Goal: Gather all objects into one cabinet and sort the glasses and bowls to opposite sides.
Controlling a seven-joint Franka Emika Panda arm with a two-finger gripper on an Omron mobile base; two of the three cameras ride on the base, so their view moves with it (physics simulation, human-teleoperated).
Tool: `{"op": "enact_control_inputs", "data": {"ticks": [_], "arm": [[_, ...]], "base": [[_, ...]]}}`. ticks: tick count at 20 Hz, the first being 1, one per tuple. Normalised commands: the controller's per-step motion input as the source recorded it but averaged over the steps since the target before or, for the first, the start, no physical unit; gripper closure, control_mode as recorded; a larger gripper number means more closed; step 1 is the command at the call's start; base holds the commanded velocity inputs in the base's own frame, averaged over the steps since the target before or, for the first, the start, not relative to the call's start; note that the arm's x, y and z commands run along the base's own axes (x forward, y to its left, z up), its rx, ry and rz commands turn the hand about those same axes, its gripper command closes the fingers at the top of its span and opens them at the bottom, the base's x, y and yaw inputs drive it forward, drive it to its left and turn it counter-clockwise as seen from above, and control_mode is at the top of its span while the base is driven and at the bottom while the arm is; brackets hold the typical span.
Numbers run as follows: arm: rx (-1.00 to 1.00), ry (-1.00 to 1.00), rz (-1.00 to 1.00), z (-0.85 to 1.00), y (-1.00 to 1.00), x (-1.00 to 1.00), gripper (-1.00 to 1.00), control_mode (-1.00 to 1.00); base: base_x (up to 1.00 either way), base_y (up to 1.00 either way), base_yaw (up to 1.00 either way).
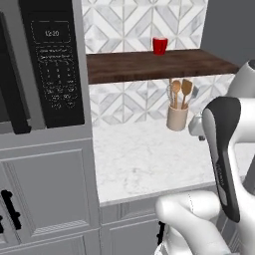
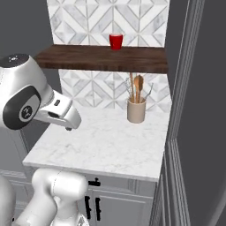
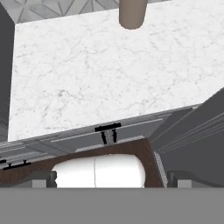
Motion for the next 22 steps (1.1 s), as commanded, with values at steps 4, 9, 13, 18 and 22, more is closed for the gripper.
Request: {"op": "enact_control_inputs", "data": {"ticks": [4, 9, 13, 18, 22], "arm": [[0.0, 0.0, 0.0, 0.0, 0.0, 0.0, -1.0, 1.0], [0.0, 0.0, 0.0, 0.0, 0.0, 0.0, -1.0, 1.0], [0.0, 0.0, 0.0, 0.0, 0.0, 0.0, -1.0, 1.0], [0.0, 0.0, 0.0, 0.0, 0.0, 0.0, -1.0, 1.0], [0.0, 0.0, 0.0, 0.0, 0.0, 0.0, -1.0, 1.0]], "base": [[0.25, -0.17, 0.01], [0.29, 0.0, 0.09], [0.52, -0.01, 0.06], [0.5, -0.03, 0.02], [0.22, 0.0, 0.0]]}}
